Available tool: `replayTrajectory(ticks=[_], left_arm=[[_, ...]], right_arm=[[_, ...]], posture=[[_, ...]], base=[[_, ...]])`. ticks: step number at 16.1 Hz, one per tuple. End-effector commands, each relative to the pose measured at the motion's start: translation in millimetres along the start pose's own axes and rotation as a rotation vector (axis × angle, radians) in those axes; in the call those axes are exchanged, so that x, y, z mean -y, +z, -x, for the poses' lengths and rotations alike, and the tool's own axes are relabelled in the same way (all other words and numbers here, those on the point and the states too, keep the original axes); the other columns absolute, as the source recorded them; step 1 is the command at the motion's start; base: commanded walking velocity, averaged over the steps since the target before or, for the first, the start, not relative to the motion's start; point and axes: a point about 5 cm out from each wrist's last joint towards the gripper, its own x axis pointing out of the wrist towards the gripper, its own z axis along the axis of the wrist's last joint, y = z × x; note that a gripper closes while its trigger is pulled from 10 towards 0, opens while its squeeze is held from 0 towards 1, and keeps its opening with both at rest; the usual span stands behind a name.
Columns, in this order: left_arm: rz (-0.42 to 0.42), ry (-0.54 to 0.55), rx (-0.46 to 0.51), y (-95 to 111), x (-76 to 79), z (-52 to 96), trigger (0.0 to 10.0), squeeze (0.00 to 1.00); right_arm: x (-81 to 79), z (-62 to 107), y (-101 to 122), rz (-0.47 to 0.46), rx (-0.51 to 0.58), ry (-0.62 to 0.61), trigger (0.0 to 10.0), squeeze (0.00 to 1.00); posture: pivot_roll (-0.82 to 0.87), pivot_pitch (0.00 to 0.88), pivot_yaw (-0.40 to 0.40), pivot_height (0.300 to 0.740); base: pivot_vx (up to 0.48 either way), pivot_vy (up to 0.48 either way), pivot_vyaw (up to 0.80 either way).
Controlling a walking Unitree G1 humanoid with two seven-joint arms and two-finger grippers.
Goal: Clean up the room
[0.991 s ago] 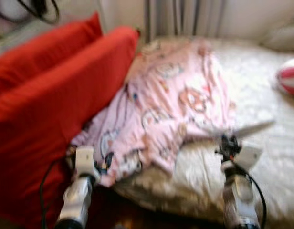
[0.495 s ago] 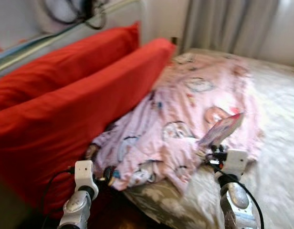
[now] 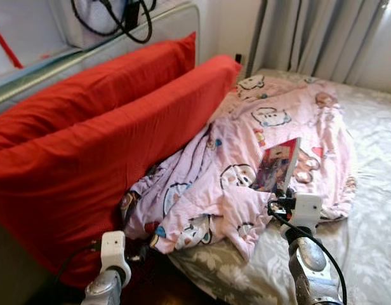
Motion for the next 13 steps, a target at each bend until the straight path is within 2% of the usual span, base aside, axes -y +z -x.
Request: replayTrajectory(ticks=[1, 3, 5, 10, 13], left_arm=[[-0.022, 0.013, -0.042, -7, -3.3, 2.0, 10.0, 0.0], [-0.061, 0.045, -0.097, -16, -9.3, 4.7, 10.0, 0.0], [-0.078, 0.039, -0.096, -15, -9.6, 4.6, 10.0, 0.0], [-0.076, 0.087, -0.127, -25, -18.4, 9.7, 10.0, 0.0], [-0.074, 0.089, -0.124, -23, -18.1, 8.8, 10.0, 0.0]], right_arm=[[2.9, -2.1, 10, -0.001, 0.043, -0.023, 10.0, 0.0], [0.0, -3.2, 5, -0.003, 0.005, -0.04, 10.0, 0.0], [-3.0, -5.9, 10, -0.022, 0.026, -0.039, 10.0, 0.0], [-13.4, -16.4, 23, -0.041, 0.062, -0.036, 10.0, 0.0], [-11.3, -17.1, 22, -0.063, 0.05, -0.05, 10.0, 0.0]], posture=[[0.02, 0.0, 0.009, 0.74], [0.01, 0.0, 0.015, 0.74], [0.01, 0.0, 0.011, 0.74], [0.02, 0.0, 0.014, 0.74], [0.02, 0.0, 0.015, 0.74]], base=[[0.0, 0.0, 0.0], [0.0, -0.137, -0.35], [0.0, 0.0, -0.54], [0.0, 0.0, 0.0], [0.0, 0.0, 0.0]])
